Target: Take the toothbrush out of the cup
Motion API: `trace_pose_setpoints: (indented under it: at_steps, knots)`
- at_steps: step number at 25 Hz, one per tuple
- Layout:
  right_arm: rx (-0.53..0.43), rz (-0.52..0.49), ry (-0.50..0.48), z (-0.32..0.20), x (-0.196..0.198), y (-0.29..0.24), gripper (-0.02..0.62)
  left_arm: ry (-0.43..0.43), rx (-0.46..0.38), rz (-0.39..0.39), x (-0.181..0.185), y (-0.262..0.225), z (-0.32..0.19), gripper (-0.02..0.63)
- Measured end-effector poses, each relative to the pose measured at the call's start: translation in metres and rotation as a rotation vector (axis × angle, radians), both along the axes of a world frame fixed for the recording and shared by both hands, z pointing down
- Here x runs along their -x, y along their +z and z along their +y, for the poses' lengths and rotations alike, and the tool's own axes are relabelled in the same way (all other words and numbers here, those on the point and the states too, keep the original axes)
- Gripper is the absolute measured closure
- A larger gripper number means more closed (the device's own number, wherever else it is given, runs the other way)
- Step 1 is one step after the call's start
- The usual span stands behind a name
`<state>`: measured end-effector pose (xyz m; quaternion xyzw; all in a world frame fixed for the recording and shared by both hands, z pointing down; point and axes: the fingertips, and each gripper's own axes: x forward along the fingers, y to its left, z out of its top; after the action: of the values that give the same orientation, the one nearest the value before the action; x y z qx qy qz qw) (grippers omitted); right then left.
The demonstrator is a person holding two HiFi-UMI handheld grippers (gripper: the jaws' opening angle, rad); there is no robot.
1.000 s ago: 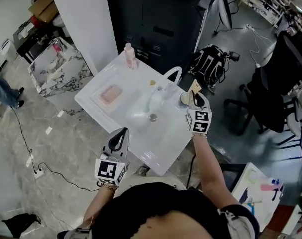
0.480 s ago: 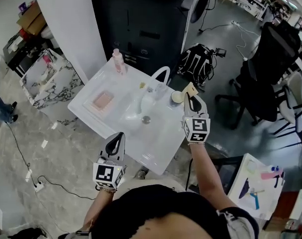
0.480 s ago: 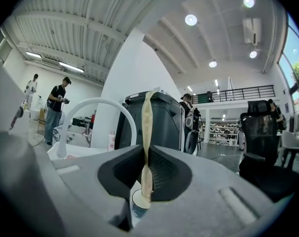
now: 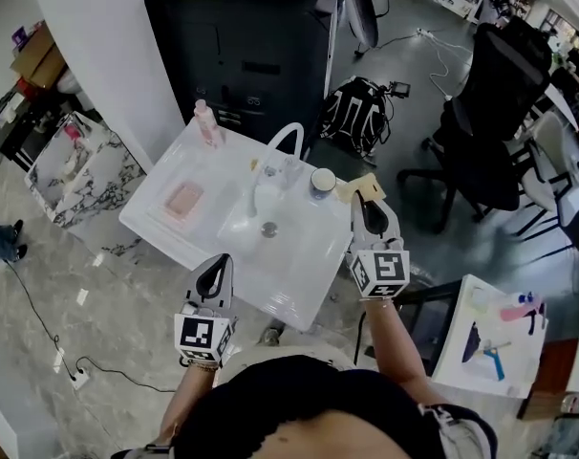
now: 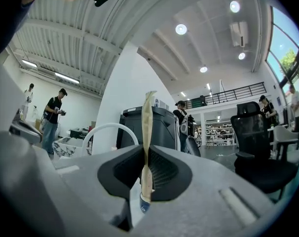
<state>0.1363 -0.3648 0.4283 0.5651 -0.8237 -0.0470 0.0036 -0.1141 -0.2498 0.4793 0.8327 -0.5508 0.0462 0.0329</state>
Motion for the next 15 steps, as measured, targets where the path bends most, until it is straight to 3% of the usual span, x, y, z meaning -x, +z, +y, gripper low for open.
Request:
trace_pose_setpoints:
  at_steps: [12,15]
  knots:
    - [0.008,0.066,-0.004,0.082,0.000,0.004,0.563,0.056,0.015,-0.010,-0.013,0.007,0.001,0.604]
    - [0.037,0.040,-0.018,0.102,0.005,0.011,0.563,0.066,0.011,-0.021,-0.016,0.007,-0.001,0.604]
